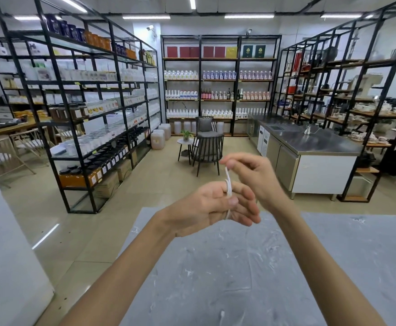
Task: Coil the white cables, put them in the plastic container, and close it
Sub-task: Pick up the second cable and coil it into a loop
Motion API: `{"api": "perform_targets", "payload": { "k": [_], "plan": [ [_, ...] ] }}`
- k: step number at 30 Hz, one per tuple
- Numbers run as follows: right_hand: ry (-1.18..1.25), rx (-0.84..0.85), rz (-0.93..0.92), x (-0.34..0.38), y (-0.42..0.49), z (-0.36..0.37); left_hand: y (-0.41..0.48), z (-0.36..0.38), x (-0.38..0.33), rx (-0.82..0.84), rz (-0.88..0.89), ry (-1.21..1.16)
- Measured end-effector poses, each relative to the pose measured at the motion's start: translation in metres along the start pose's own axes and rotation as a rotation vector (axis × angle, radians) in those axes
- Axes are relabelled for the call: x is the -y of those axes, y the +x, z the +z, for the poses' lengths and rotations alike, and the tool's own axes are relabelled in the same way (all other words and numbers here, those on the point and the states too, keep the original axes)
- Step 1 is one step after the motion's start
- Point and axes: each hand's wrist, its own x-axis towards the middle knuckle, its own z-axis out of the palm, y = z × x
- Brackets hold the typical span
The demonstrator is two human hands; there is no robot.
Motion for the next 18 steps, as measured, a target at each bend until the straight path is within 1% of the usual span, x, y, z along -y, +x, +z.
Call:
{"api": "perform_targets", "payload": {
  "k": [2,4,6,7,10,12,14,16,18],
  "plan": [
    [0.086,0.054,0.139,-0.013,-0.012,0.015,0.000,-0.008,-0.006,-0.084,0.073,0.026],
    [0.079,0.066,0.226,-0.026,-0.029,0.034,0.001,-0.020,-0.009,-0.218,0.088,0.078],
    [-0.018,0.055,0.317,-0.033,-0.042,0.048,-0.001,-0.030,-0.007,-0.296,0.062,0.047],
    [-0.084,0.078,0.354,-0.035,-0.047,0.052,-0.001,-0.034,-0.004,-0.322,0.055,0.005],
    [-0.290,0.261,0.399,-0.033,-0.066,0.058,0.000,-0.048,0.007,-0.463,0.113,-0.141],
    [-0.464,0.388,0.343,-0.025,-0.077,0.060,0.002,-0.054,0.013,-0.558,0.124,-0.183],
    [-0.613,0.477,0.268,-0.013,-0.083,0.057,0.003,-0.056,0.019,-0.612,0.076,-0.086],
    [-0.743,0.514,0.189,0.007,-0.080,0.049,0.002,-0.051,0.024,-0.614,0.010,0.174],
    [-0.885,0.512,0.074,0.029,-0.069,0.032,0.001,-0.038,0.030,-0.529,-0.008,0.458]
  ]
}}
